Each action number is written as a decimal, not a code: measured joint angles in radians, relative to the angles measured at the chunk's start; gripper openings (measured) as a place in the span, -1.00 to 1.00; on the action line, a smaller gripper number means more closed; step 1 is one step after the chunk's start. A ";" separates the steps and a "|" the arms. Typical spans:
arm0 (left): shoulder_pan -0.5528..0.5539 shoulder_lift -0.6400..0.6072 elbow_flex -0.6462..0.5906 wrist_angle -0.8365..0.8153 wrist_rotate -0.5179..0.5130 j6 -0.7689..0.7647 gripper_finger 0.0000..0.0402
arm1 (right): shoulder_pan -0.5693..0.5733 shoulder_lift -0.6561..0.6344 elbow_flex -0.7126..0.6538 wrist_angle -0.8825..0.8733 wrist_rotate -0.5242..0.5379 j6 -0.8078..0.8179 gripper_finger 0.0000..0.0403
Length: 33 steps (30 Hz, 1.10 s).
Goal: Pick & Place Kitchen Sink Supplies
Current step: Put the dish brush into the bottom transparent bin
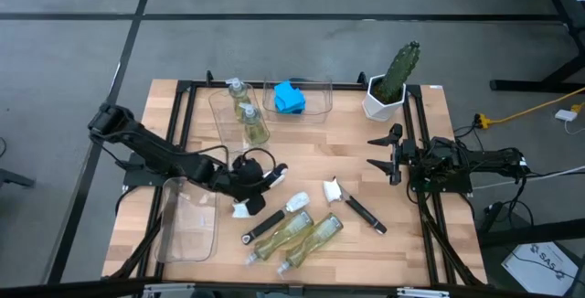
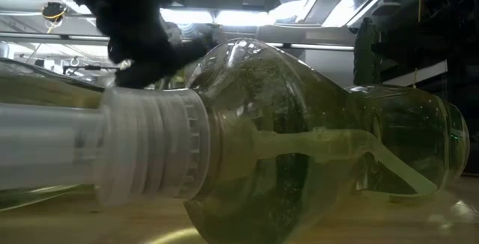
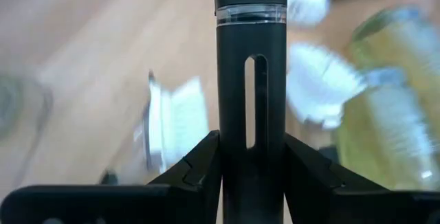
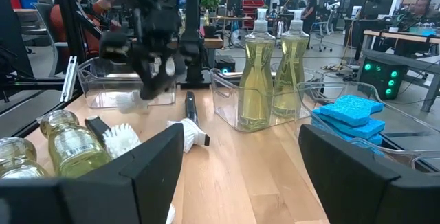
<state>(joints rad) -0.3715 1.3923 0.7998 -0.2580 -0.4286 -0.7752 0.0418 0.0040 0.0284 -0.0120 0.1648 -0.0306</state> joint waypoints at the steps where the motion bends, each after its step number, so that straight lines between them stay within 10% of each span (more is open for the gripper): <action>1: -0.008 -0.016 0.000 0.010 -0.018 0.019 -0.44 | 0.000 0.000 0.000 0.000 0.000 0.001 0.41; 17: -0.308 -0.318 0.000 0.068 -0.163 0.115 -0.44 | 0.000 0.000 0.000 0.000 0.000 0.000 0.41; 33: -0.553 -0.353 0.002 -0.594 -0.242 -0.723 -0.44 | 0.000 0.000 0.000 0.000 0.000 0.000 0.41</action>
<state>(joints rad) -0.9248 1.0391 0.8017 -0.8520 -0.6710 -1.4986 0.0418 0.0040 0.0284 -0.0120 0.1646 -0.0307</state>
